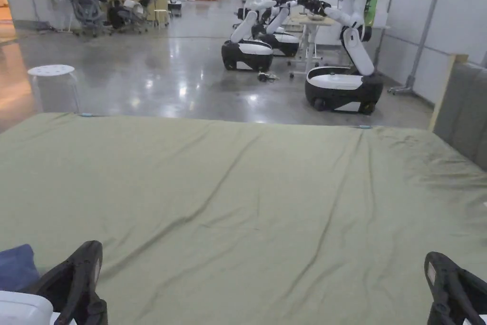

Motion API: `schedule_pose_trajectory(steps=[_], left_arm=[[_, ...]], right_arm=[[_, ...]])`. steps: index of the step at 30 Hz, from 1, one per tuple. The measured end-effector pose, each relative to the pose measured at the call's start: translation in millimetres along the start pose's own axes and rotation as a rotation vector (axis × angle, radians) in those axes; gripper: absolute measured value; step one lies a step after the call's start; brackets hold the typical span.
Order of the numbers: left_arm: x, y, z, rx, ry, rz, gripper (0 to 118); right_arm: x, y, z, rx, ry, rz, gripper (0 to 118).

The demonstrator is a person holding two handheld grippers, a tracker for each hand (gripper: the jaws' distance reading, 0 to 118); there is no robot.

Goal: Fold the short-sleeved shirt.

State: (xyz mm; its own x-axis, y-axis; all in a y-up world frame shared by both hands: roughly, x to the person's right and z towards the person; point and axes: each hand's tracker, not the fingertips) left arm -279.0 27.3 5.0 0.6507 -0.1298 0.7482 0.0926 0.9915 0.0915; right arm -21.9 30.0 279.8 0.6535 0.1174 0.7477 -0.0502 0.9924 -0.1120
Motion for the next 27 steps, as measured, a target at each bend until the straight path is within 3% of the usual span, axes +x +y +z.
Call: schedule_pose_trajectory(steps=[8, 27], left_arm=[[4.1, 17.7, -11.0, 0.049, 0.023, 0.008, 0], [-0.9, 19.1, -25.0, 0.033, 0.074, -0.009, 0]], right_arm=[[7.4, 2.2, -1.4, 0.025, -0.021, -0.047, 0], [-5.5, 8.2, -7.8, 0.052, -0.029, -0.03, 0]])
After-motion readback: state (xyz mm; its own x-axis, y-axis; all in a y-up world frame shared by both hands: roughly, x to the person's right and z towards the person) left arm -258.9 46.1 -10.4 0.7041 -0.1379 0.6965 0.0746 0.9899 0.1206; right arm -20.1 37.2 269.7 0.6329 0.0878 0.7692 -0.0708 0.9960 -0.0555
